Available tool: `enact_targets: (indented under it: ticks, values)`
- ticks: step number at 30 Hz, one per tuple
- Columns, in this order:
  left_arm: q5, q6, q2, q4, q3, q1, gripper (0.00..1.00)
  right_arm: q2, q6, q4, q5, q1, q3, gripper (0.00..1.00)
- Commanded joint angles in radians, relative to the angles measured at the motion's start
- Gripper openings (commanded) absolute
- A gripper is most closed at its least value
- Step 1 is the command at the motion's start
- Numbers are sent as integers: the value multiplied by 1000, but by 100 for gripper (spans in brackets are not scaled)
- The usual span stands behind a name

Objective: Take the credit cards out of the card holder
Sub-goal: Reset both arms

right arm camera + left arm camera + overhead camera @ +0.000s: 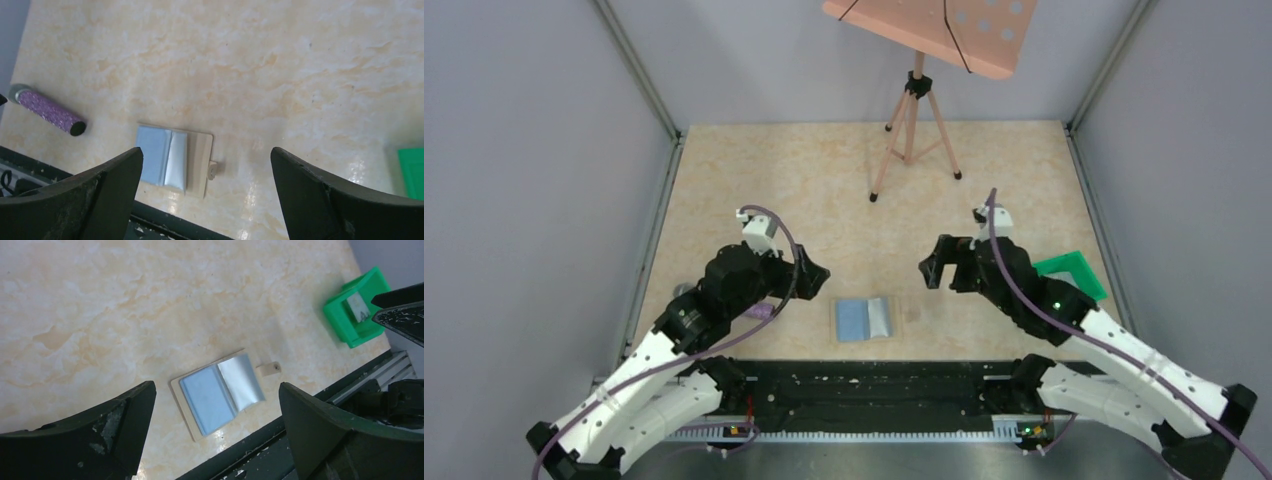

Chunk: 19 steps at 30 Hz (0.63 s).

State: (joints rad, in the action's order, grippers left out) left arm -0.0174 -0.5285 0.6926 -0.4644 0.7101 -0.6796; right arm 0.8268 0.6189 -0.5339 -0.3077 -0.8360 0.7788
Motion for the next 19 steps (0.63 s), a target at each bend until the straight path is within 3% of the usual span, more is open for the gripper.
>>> enact_targets:
  ticks: [1,8,19]
  values:
    - [-57,5,-82,93,-5,-1,99,-127,-24,-78,-155,-10,38,99]
    - [-94,2,-132,101,-29,-1,99,-244,-21,-56,-150,-10,51,99]
    - [-106,13,-157,90,-29,-2,99,-235,-7,-18,-108,-9,45,99]
